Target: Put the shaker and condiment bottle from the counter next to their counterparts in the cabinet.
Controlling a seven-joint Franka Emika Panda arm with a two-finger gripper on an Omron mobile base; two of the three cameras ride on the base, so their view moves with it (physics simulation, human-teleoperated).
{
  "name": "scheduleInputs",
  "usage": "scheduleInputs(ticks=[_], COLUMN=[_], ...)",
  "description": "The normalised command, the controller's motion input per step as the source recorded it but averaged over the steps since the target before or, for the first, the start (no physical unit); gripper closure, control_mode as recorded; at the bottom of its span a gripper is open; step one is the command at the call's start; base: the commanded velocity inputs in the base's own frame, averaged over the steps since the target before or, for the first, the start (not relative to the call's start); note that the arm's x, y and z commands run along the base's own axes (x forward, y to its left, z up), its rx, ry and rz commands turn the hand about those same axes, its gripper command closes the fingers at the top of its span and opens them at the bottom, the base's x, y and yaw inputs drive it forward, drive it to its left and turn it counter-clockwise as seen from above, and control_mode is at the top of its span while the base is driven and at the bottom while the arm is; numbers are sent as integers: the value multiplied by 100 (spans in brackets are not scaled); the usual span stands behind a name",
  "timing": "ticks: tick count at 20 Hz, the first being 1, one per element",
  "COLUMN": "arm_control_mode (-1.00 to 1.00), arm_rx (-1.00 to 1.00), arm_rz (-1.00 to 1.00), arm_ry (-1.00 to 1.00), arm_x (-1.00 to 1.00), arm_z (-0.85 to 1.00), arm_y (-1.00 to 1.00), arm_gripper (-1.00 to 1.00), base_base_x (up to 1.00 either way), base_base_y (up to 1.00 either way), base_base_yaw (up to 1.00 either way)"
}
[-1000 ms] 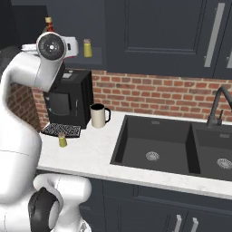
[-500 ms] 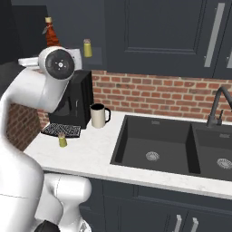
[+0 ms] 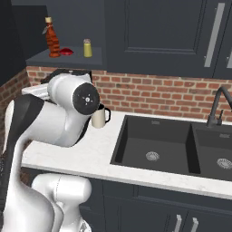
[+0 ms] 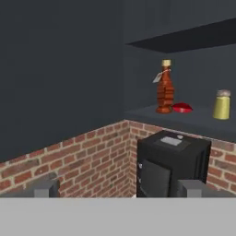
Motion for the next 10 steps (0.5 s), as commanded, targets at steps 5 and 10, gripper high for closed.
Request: scheduleInputs(ticks=[5,10], arm_control_mode=[-100,-100], arm_rx=[0,-3], arm_rz=[14,6], arm_ry=[5,10], arm_x=[-53,-18], arm_z=[-79,-87], arm_y=[-4,25], arm_gripper=[-100,-100], base_base_x=[0,0], base_base_y=[0,0], base_base_yaw=[0,0])
